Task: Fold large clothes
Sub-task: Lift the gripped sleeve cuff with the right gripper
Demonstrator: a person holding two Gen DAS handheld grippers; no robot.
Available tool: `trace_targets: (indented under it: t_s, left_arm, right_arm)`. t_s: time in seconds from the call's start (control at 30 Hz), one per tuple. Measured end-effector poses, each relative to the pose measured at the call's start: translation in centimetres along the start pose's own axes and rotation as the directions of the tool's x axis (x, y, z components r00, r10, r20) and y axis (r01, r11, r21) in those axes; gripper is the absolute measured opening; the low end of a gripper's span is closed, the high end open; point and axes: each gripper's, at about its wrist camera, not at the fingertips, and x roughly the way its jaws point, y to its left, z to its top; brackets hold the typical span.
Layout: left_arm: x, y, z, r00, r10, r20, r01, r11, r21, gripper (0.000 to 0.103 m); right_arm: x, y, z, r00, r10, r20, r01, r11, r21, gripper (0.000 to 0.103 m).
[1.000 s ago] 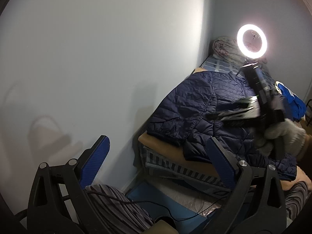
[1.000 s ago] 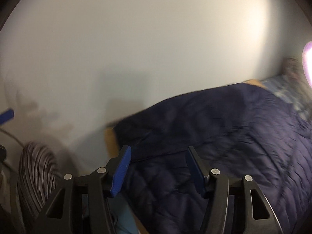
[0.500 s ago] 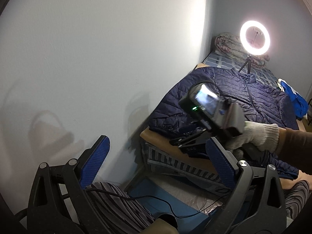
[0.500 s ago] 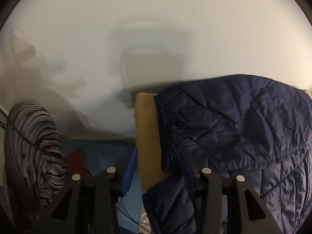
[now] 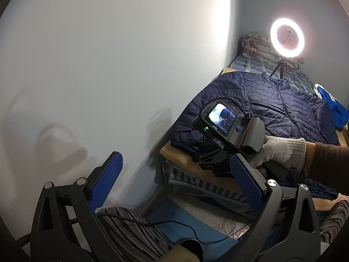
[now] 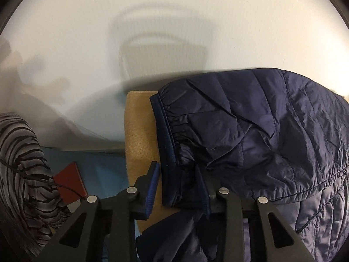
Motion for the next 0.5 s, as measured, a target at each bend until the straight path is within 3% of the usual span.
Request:
trace_targets:
  t_s: [0.17, 0.37, 0.5]
  left_arm:
    - [-0.1, -0.4, 0.4, 1.0, 0.01, 0.001, -0.01, 1.0, 0.009, 0.101]
    - [0.0, -0.7, 0.5, 1.0, 0.012, 0.008, -0.012, 1.0, 0.023, 0.101]
    - [0.0, -0.9, 0.5, 1.0, 0.014, 0.015, -0.014, 0.999, 0.031, 0.101]
  right_arm:
    - [1.1, 1.4, 0.5, 0.999, -0.034, 0.0, 0.034, 0.999, -0.017, 0.027]
    - [1.4, 1.9, 0.8, 0.998, -0.057, 0.009, 0.057, 0.998, 0.007, 0.008]
    - [0.5, 0.9, 0.8, 0.999, -0.035, 0.033, 0.033, 0.998, 0.052, 0.006]
